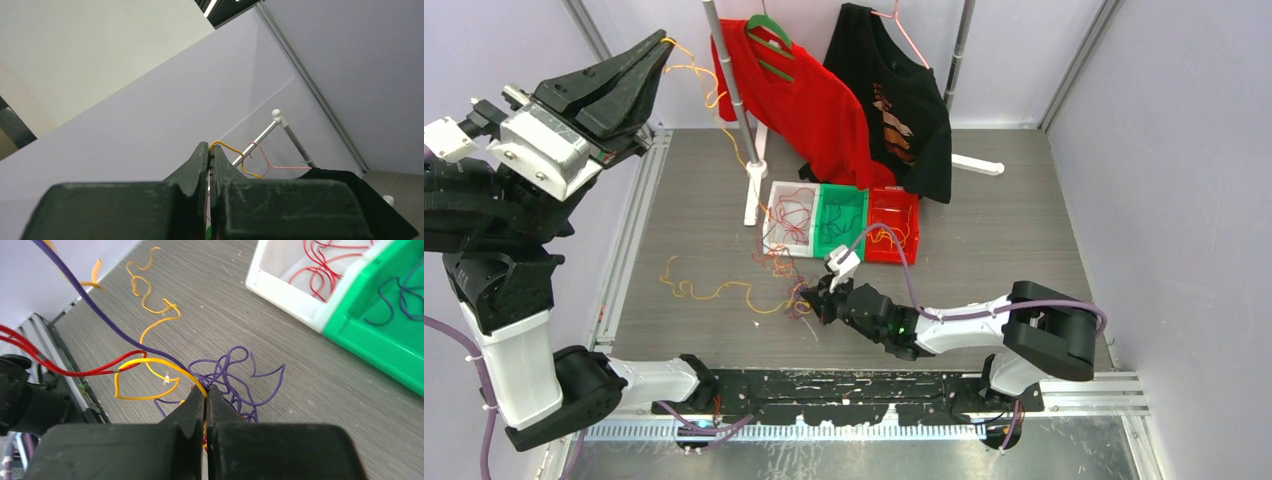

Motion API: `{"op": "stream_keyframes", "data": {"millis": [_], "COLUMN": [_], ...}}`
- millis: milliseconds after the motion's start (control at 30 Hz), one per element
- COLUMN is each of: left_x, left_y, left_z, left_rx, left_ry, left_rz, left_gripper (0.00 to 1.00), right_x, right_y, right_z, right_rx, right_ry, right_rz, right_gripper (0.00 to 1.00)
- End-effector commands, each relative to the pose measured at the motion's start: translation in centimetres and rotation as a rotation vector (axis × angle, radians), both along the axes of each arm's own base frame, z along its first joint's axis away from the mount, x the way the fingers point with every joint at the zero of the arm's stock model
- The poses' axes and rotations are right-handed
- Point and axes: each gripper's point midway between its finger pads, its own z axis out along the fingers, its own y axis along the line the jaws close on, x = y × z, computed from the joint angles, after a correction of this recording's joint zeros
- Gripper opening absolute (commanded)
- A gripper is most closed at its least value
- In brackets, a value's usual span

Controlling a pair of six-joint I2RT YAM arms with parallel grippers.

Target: Untangle the cables

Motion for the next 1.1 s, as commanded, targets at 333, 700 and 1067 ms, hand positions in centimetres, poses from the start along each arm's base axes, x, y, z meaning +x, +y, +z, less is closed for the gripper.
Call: {"op": "stream_keyframes", "data": {"millis": [333, 700, 1067], "left_x": [-3.2, -5.7, -2.9], "left_y": [7.1, 9.4, 3.1], "left_z": [10.7, 12.9, 5.7], "left_rx": [-0.216, -0.318, -0.074], "left_ry": [-0.547, -0.752, -0.474], "left_rz": [0.4, 0.539, 0.207], "left_gripper": [0.0, 0.0, 0.0], "right_x": [1.8, 1.7, -0.5], "right_y": [-10.7, -14.4, -9.1], "right_z": [-5.9, -7.4, 3.0], "right_rx": [-0.181, -0.224, -0.071], "right_ry": [0.077, 0.137, -0.051], "right_rz": [-0.389, -0.534, -0.137], "right_gripper": [0.01, 0.01, 0.66]}}
